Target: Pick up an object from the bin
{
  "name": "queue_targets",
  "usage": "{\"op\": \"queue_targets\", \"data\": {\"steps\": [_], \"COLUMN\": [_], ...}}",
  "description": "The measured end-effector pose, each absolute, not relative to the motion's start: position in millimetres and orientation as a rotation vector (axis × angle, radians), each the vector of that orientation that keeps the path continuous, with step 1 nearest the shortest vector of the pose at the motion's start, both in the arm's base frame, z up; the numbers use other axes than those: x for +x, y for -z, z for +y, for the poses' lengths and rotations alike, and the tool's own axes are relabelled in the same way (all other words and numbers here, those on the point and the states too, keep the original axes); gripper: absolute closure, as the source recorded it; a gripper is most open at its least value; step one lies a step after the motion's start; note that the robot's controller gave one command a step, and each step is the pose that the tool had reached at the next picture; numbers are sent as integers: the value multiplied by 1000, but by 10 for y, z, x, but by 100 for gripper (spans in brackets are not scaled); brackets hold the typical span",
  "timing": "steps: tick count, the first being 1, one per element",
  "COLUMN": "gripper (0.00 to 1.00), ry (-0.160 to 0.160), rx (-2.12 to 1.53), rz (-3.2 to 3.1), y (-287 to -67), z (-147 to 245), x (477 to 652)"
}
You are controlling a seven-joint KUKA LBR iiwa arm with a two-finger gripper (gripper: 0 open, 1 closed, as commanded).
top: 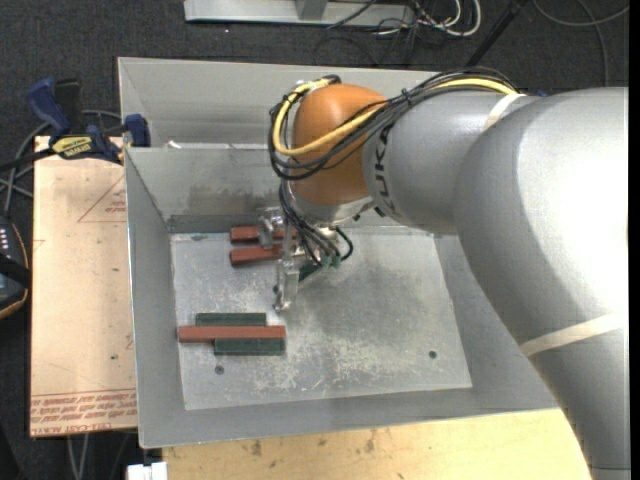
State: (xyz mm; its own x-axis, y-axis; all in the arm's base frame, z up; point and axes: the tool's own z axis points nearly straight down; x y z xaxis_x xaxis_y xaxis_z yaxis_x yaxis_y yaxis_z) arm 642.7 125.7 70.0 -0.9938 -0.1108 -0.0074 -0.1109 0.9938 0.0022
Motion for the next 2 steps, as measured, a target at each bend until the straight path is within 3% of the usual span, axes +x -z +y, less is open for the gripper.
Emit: {"op": "queue_targets", "data": {"steps": [1,2], "gripper": [100,100], "ry": [-5,-3], "rx": [-173,-462], "rz": [3126,3094], "y": [-748,-2185], "z": [1260,1453], "x": [6442,6579]}}
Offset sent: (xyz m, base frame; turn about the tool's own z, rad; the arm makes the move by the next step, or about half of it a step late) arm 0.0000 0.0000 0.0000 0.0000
